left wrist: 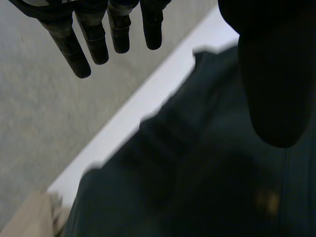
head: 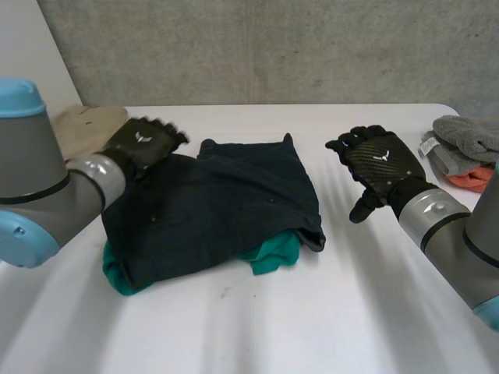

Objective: Fold the laundry.

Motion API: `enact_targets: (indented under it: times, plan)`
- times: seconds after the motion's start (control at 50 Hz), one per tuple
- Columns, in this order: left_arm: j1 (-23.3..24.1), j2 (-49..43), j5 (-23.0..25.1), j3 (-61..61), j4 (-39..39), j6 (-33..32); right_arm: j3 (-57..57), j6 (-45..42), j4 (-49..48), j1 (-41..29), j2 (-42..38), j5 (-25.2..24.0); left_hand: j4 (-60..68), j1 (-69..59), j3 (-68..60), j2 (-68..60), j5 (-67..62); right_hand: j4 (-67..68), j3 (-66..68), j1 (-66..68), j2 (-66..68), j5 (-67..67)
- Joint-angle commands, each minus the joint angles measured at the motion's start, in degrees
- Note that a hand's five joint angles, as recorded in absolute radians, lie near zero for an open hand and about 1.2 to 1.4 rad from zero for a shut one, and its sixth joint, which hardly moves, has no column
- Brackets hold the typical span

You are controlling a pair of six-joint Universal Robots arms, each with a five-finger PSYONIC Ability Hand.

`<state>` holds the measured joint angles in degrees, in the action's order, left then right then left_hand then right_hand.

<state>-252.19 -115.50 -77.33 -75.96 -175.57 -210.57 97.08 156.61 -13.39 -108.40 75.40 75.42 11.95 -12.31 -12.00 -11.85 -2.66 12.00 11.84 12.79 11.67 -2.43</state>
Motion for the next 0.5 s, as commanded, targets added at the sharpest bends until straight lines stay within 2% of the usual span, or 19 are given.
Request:
enact_targets:
  times: [0.02, 0.12, 0.14, 0.18, 0.28, 0.38, 0.5]
  plan:
    - [-5.9, -9.2, 3.1, -0.2, -4.4, -9.3, 0.4, -1.6, 0.1, -0.1, -1.7, 0.0, 15.8, -15.5, -15.8, -15.9, -15.1, -2.0, -1.8, -2.8, -1.7, 2.4]
    - [-5.7, -14.0, 2.9, 2.7, -6.6, -9.2, 0.6, -2.9, -0.1, -0.1, -2.8, 0.3, 46.3, -45.9, -46.3, -46.4, -45.6, -2.0, -1.8, -2.8, -1.7, 2.4]
    - [-5.2, -14.3, 2.4, 3.5, -6.9, -9.0, 0.6, -3.4, -0.1, 0.1, -3.1, 0.3, 60.5, -60.2, -60.5, -60.6, -59.8, -2.0, -1.8, -2.8, -1.7, 2.4]
    - [-4.2, -14.0, 1.5, 4.9, -7.0, -8.7, 0.6, -3.9, -0.4, 0.3, -3.1, 0.4, 68.0, -67.7, -68.0, -68.1, -67.3, -2.0, -1.8, -2.8, -1.7, 2.4]
    - [-1.5, -9.3, 0.3, 8.0, -9.2, -7.3, 0.6, -4.0, -0.8, 1.1, -2.7, 0.8, 68.0, -67.7, -68.0, -68.2, -67.3, -2.0, -1.8, -2.8, -1.7, 2.4]
    - [4.0, -5.5, 0.1, 11.9, -16.9, -1.7, 0.3, -4.0, -1.2, 1.9, -2.2, 1.3, 68.0, -67.7, -68.0, -68.2, -67.3, -2.0, -1.8, -2.8, -1.7, 2.4]
    - [14.7, -4.8, -0.3, 15.5, -30.0, 7.5, 0.2, -3.5, -1.6, 3.4, -1.8, 3.2, 68.0, -67.7, -68.0, -68.2, -67.3, -2.0, -1.8, -2.8, -1.7, 2.4]
